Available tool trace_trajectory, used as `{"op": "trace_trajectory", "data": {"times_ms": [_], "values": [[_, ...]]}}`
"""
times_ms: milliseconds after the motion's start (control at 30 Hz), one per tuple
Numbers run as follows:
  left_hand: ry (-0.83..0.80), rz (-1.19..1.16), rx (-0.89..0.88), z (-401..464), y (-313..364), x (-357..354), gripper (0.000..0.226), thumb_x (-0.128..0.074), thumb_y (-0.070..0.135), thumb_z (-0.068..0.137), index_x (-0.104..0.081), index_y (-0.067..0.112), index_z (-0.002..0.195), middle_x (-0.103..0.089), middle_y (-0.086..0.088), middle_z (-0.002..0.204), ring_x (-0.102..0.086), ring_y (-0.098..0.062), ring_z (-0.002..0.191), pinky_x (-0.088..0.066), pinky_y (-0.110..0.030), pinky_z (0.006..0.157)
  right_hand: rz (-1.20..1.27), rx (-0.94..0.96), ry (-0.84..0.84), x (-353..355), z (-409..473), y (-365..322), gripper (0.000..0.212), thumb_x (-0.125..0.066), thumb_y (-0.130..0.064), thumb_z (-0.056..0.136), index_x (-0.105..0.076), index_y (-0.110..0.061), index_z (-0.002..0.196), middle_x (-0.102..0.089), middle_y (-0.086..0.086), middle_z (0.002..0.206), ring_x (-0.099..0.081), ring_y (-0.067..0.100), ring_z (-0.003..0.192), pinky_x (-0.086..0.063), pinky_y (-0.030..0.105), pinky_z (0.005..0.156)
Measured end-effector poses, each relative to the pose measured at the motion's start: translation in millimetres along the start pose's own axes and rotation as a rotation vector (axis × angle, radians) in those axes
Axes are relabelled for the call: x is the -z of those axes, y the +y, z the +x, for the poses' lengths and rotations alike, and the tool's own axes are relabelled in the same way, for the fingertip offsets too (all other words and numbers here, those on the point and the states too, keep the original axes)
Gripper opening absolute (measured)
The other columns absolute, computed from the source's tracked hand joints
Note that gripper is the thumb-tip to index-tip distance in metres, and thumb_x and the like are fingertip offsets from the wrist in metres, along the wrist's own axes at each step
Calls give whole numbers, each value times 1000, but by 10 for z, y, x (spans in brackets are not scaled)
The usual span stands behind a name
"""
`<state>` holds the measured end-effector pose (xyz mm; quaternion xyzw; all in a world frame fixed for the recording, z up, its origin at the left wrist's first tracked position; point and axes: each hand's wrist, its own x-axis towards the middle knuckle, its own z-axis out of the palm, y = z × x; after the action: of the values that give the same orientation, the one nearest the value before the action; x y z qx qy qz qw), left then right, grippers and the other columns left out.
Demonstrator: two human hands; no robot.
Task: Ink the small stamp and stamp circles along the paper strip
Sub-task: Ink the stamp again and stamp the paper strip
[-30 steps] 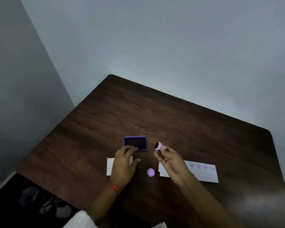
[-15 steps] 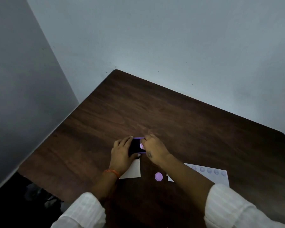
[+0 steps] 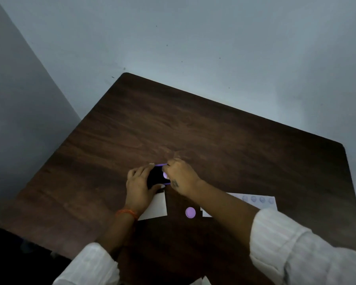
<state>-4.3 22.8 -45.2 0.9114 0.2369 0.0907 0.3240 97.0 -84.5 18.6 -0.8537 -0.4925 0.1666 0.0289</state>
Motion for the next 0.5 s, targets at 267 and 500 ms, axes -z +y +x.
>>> {"op": "trace_trajectory", "data": {"times_ms": [267, 500], "values": [[-8, 12, -8, 7, -1, 5, 68, -80, 28, 67, -52, 10, 126, -59, -11, 126, -44, -33, 112, -36, -36, 93, -28, 50, -30, 93, 16, 37, 23, -45, -2, 88, -60, 3, 105, -59, 23, 113, -52, 36, 107, -39, 40, 85], [-18, 15, -1, 3, 16, 8, 67, -78, 27, 70, -50, 9, 128, -57, -11, 129, -43, -33, 115, -37, -39, 95, -70, -114, 5, -64, -86, -211, 40, -54, -1, 87, -44, 5, 125, -50, 25, 127, -49, 35, 115, -45, 39, 92]]}}
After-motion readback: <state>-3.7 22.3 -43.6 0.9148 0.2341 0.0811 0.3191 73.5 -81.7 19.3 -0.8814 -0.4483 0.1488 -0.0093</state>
